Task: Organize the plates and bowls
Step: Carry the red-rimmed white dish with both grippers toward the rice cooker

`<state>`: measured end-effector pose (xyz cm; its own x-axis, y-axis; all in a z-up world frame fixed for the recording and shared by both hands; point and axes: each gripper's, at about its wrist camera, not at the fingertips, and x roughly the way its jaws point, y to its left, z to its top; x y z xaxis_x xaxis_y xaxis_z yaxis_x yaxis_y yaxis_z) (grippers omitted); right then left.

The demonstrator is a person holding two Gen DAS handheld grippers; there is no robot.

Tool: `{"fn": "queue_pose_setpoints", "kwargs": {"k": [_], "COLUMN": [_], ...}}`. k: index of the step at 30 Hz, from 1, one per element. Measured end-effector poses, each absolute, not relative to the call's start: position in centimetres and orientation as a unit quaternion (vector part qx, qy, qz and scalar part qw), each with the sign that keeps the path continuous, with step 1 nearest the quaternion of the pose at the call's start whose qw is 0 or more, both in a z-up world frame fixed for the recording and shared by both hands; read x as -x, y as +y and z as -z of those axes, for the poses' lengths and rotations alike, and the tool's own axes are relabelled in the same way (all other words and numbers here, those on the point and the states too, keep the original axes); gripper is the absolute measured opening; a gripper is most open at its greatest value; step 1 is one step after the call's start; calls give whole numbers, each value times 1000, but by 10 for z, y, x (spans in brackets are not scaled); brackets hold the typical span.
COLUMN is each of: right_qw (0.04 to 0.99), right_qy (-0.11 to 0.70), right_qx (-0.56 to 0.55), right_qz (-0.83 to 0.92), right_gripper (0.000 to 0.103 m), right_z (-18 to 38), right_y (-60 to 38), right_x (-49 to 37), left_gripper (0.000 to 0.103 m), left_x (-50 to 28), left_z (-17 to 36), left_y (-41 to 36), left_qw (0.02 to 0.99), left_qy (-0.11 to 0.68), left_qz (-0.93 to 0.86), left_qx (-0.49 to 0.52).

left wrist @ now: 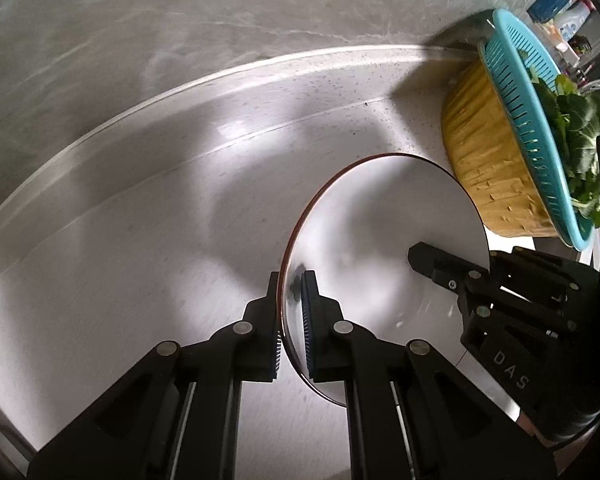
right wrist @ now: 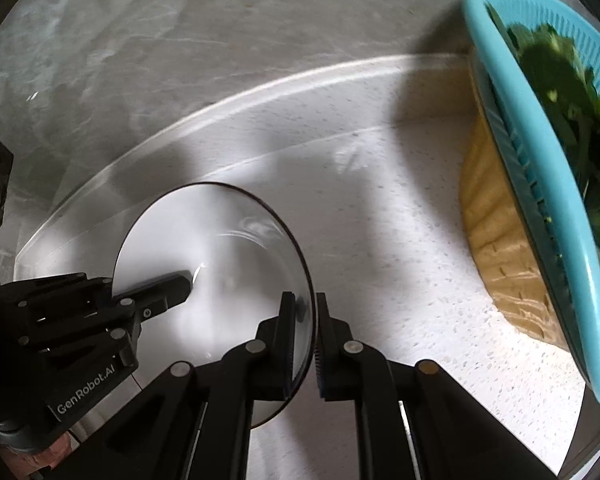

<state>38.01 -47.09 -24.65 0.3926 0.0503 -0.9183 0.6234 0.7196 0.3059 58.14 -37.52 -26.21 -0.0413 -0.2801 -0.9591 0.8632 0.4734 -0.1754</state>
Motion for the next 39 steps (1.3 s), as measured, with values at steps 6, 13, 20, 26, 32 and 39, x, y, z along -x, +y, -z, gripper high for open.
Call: {"fn": "queue_pose_setpoints", "kwargs": {"k": [6, 13, 20, 26, 32, 39], "right_qw": [789, 815, 825, 825, 816, 797], "right_qy": [514, 510, 517, 526, 544, 574], "right_qx": [-302, -261, -228, -198, -164, -143], "right_qz": [149, 83, 1, -60, -108, -125], "right_gripper": [10, 10, 12, 12, 12, 12], "right_z": [218, 186, 167, 155, 148, 160], "right_y": [-443, -395, -327, -263, -216, -178], "right_x": [-391, -419, -438, -439, -433, -430], "left_gripper": [7, 7, 8, 8, 9, 10], "left_x": [-580, -586, -593, -587, -568, -540], "left_z": [233, 199, 181, 172, 167, 188], "left_y": [-326, -229, -119, -32, 37, 82], "left_qw": [665, 698, 722, 738, 740, 724], "left_qy": [567, 568, 580, 590, 603, 629], "left_qz": [426, 393, 352, 314, 286, 274], "left_qx": [-233, -189, -136, -94, -77, -69]}}
